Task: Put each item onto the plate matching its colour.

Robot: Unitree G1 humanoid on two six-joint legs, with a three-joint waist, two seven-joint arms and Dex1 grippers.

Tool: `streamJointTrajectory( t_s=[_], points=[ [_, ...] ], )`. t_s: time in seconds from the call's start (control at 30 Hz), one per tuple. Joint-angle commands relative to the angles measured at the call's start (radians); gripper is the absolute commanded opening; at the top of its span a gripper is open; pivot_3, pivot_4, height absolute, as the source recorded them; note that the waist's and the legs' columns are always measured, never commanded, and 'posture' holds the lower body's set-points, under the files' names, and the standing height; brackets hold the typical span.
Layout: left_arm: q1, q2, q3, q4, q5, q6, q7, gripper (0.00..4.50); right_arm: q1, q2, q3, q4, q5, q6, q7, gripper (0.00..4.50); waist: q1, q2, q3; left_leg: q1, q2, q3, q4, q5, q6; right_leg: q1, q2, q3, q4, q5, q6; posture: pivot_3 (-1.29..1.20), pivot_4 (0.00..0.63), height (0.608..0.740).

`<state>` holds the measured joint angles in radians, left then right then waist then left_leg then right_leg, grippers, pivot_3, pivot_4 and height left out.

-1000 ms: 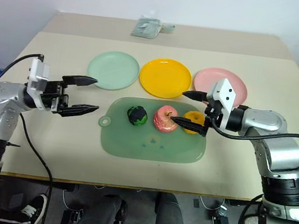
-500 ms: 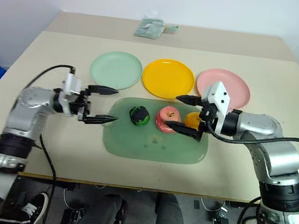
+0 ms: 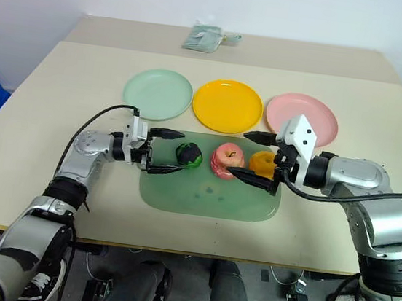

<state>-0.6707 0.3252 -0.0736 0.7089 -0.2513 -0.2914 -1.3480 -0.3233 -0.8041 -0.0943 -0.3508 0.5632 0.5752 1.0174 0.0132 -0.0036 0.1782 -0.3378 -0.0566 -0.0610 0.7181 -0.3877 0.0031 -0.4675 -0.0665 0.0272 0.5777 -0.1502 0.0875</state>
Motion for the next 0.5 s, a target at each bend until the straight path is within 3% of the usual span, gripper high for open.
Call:
streamJointTrajectory(
  t_s=[0.03,0.17,0.27,0.33,0.5],
  points=[
    [-0.029,-0.018,-0.006,0.032,0.007,-0.018,-0.012,4.50,-0.002,-0.006,-0.035,-0.022,0.010,-0.026,-0.004,4.46,-0.001,0.000,0.000,0.000,0.000,0.000,0.000,0.000,0.000,0.000,0.000,0.000,0.000,0.000,0.000,0.00,0.150,0.740],
    [-0.039,-0.031,-0.014,0.073,0.027,-0.045,-0.018,4.50,0.001,-0.003,-0.033,-0.032,0.011,-0.027,-0.018,4.46,-0.001,0.000,0.000,0.000,0.000,0.000,0.000,0.000,0.000,0.000,0.000,0.000,0.000,0.000,0.000,0.00,0.150,0.740],
    [-0.052,-0.034,-0.012,0.109,0.036,-0.056,-0.014,3.62,0.001,-0.005,-0.034,-0.041,0.013,-0.022,-0.029,4.50,-0.001,0.000,0.000,0.000,0.000,0.000,0.000,0.000,0.000,0.000,0.000,0.000,0.000,0.000,0.000,0.00,0.150,0.740],
    [-0.053,-0.036,-0.006,0.119,0.040,-0.089,0.003,2.70,-0.003,-0.009,-0.034,-0.047,0.016,-0.015,-0.035,4.50,-0.001,0.000,0.000,0.000,0.000,0.000,0.000,0.000,0.000,0.000,0.000,0.000,0.000,0.000,0.000,0.00,0.150,0.740],
    [-0.066,-0.026,0.068,0.097,-0.037,-0.044,0.032,2.70,-0.018,-0.011,-0.035,-0.051,0.024,-0.003,-0.045,4.50,-0.001,0.000,0.000,0.000,0.000,0.000,0.000,0.000,0.000,0.000,0.000,0.000,0.000,0.000,0.000,0.00,0.150,0.740]
  ],
)
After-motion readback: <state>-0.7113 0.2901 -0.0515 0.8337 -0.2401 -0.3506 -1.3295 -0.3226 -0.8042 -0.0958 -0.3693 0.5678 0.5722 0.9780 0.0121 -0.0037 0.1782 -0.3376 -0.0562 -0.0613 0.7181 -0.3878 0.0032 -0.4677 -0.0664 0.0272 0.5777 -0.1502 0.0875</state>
